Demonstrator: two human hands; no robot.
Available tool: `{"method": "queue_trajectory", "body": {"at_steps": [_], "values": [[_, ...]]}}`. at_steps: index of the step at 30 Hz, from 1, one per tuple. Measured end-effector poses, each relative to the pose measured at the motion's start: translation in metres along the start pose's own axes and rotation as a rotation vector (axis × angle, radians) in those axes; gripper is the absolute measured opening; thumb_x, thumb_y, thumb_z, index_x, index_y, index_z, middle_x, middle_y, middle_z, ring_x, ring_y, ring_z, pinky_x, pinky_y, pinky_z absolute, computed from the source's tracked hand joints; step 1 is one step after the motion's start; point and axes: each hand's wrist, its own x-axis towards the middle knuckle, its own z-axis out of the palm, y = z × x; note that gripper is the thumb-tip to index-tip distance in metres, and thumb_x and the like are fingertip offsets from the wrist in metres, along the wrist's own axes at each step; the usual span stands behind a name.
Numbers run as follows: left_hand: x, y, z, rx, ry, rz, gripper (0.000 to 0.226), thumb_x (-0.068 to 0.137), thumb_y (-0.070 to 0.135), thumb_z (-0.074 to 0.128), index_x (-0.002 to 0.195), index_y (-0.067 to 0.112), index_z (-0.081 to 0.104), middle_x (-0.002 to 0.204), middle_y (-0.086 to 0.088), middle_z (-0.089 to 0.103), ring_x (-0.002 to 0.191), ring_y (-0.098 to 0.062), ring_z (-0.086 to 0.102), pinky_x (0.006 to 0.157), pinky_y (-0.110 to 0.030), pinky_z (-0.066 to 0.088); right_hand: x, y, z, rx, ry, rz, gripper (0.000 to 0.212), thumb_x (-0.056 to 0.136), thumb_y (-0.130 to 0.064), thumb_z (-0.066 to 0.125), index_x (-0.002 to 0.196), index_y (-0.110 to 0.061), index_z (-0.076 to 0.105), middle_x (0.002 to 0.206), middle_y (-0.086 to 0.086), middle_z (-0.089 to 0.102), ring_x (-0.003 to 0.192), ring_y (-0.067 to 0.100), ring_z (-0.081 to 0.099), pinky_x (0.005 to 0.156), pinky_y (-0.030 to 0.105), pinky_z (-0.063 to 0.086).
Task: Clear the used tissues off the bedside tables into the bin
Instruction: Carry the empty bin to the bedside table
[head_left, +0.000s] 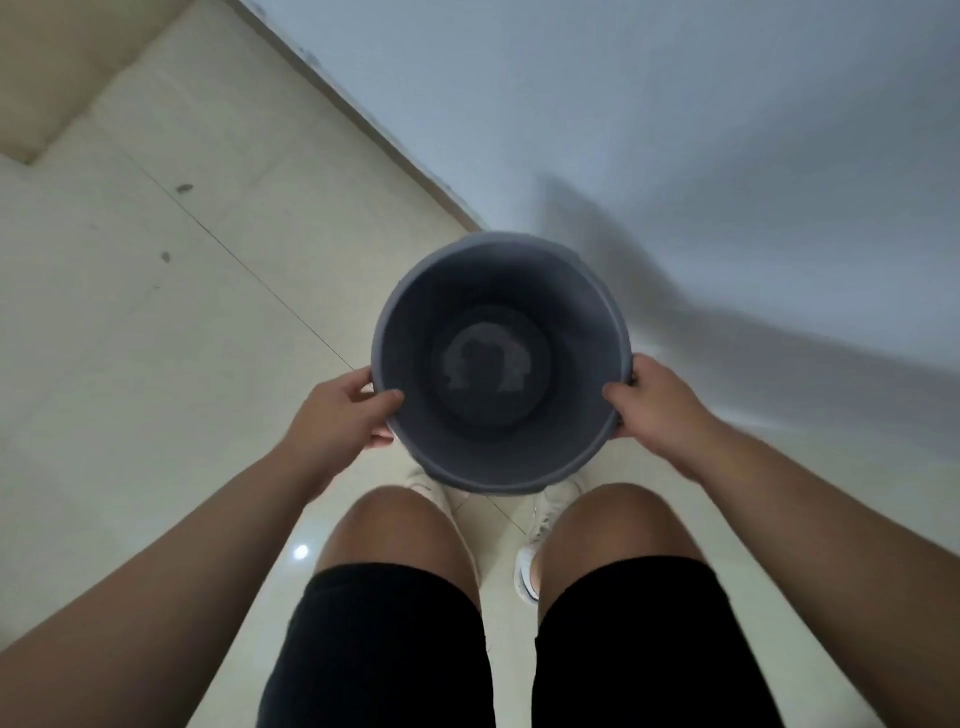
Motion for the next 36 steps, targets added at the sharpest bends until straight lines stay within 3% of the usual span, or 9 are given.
{"method": "queue_trajectory", "body": {"at_steps": [2,6,9,12,17,24,28,33,36], "values": [[-0.067,0.029,-0.026,-0.03,-0.001,-0.006,0.023,0.101,0.026,0.069,0.122,0.034,0.074,0.098,0.003,0.085,0.086,-0.021,0.082,0.087,-0.043,0.067,-0.063,-0.041,-0.016,-0.029,-0.02,-0.017,0.038,0.094,-0.015,0.052,0.092,-0.051,0.065,0.087,-0.013,0.078,0.072,0.003,0.076,0.054,0.024,0.063],[-0.22,0.09,-0.095,-0.088,-0.024,-0.014,0.024,0.1,0.027,0.07,0.12,0.038,0.077,0.099,0.002,0.085,0.088,-0.021,0.081,0.088,-0.04,0.066,-0.204,-0.135,-0.045,-0.066,-0.058,-0.063,0.041,0.099,-0.014,0.052,0.094,-0.053,0.063,0.09,-0.015,0.076,0.075,0.001,0.074,0.055,0.023,0.062],[-0.321,0.115,-0.138,-0.141,-0.005,-0.006,0.027,0.099,0.027,0.071,0.121,0.043,0.075,0.102,0.001,0.085,0.09,-0.023,0.081,0.084,-0.035,0.066,-0.287,-0.19,-0.061,-0.169,-0.112,-0.091,0.022,0.101,-0.021,0.054,0.105,-0.041,0.061,0.098,-0.008,0.074,0.082,0.011,0.076,0.064,0.031,0.066],[-0.393,0.122,-0.158,-0.207,0.027,-0.027,0.04,0.086,0.033,0.074,0.122,0.048,0.07,0.102,0.001,0.085,0.087,-0.02,0.081,0.076,-0.028,0.066,-0.332,-0.233,-0.068,-0.304,-0.174,-0.169,0.008,0.105,-0.027,0.052,0.107,-0.031,0.058,0.101,-0.001,0.072,0.084,0.013,0.075,0.068,0.03,0.066],[-0.447,0.099,-0.164,-0.357,0.157,-0.048,0.033,0.072,0.04,0.072,0.104,0.046,0.079,0.093,-0.002,0.084,0.079,-0.016,0.079,0.079,-0.033,0.067,-0.354,-0.279,-0.051,-0.475,-0.213,-0.29,0.01,0.106,-0.028,0.051,0.102,-0.036,0.057,0.098,-0.005,0.072,0.078,0.011,0.075,0.053,0.014,0.053],[-0.504,0.027,-0.189,-0.586,0.355,-0.108,0.025,0.074,0.036,0.07,0.097,0.04,0.079,0.093,-0.007,0.084,0.08,-0.021,0.079,0.08,-0.037,0.068,-0.368,-0.334,0.032,-0.652,-0.324,-0.438,0.009,0.098,-0.034,0.055,0.092,-0.036,0.062,0.08,-0.006,0.072,0.072,0.024,0.073,0.049,0.021,0.057],[-0.531,-0.021,-0.219,-0.706,0.451,-0.148,0.025,0.078,0.04,0.069,0.1,0.041,0.079,0.095,-0.007,0.083,0.086,-0.026,0.08,0.083,-0.04,0.068,-0.378,-0.37,0.107,-0.722,-0.417,-0.517,0.005,0.095,-0.034,0.06,0.094,-0.037,0.063,0.078,-0.014,0.074,0.075,0.026,0.074,0.063,0.04,0.065],[-0.547,-0.089,-0.275,-0.786,0.565,-0.178,0.022,0.097,0.027,0.066,0.099,0.045,0.079,0.095,-0.006,0.083,0.086,-0.026,0.081,0.077,-0.035,0.068,-0.394,-0.412,0.224,-0.846,-0.513,-0.591,0.005,0.1,-0.03,0.059,0.098,-0.032,0.063,0.083,-0.003,0.074,0.074,0.023,0.072,0.059,0.03,0.06],[-0.55,-0.119,-0.32,-0.816,0.6,-0.189,0.019,0.101,0.023,0.065,0.112,0.035,0.076,0.094,-0.004,0.084,0.084,-0.023,0.081,0.077,-0.035,0.068,-0.403,-0.439,0.284,-0.875,-0.534,-0.609,0.007,0.1,-0.028,0.057,0.099,-0.03,0.064,0.083,0.003,0.074,0.069,0.025,0.069,0.06,0.036,0.059]]}}
